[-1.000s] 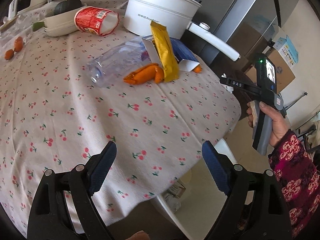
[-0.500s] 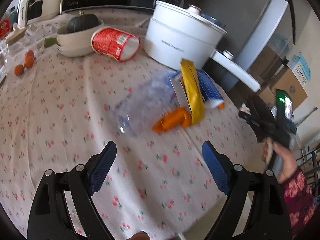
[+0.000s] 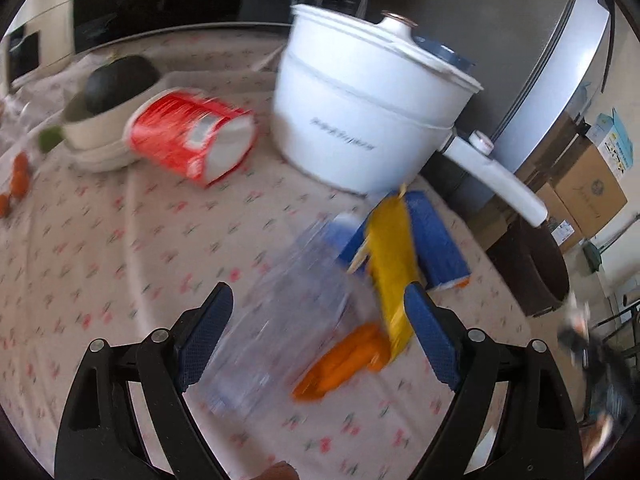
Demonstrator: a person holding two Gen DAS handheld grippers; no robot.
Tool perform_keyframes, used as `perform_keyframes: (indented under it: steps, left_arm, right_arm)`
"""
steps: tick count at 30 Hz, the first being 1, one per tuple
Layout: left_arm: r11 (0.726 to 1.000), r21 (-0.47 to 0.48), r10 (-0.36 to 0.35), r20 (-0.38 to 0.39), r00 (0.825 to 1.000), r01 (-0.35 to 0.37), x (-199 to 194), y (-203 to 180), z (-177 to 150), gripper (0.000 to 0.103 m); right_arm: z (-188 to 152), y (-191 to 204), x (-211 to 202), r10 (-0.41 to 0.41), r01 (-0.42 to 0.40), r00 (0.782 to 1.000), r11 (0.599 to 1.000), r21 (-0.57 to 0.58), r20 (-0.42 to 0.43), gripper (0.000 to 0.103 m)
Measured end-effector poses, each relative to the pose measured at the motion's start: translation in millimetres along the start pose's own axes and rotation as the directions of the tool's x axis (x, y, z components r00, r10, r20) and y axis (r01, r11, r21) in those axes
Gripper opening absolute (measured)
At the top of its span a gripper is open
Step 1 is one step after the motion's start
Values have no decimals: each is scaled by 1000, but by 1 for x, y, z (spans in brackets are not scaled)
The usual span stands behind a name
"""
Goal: Collect trash
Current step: 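Grasp the yellow snack wrapper with the left tool, then drop the tissue into the white basin by opening the right tool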
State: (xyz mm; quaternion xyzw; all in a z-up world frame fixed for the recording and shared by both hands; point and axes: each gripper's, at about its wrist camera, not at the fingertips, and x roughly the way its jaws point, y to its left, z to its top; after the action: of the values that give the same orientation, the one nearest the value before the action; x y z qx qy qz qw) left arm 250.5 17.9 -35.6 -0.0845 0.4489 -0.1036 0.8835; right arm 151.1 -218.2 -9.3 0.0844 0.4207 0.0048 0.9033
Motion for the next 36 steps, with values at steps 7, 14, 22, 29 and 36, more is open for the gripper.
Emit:
perform_keyframes:
  steps: [7, 14, 22, 29, 36]
  left_arm:
    - [997, 48, 58, -1, 998, -58, 40, -27, 27, 65]
    - [999, 38, 16, -8, 1000, -16, 51, -37, 32, 12]
    - [999, -7, -52, 47, 998, 53, 9, -39, 21, 3]
    - [997, -15, -68, 117, 991, 70, -45, -35, 1, 2]
    - [997, -11, -79, 152, 985, 81, -86, -36, -31, 2]
  right_arm:
    - [-20, -8, 10, -7, 8, 1000, 1000, 23, -30, 34]
    - [-18, -19, 6, 6, -5, 1000, 999, 35, -22, 34]
    - [-18, -18, -1, 39, -38, 999, 999, 35, -16, 34]
    - [-23, -8, -16, 58, -58, 998, 998, -6, 5, 34]
    - [-33, -4, -30, 84, -83, 996, 995, -50, 6, 34]
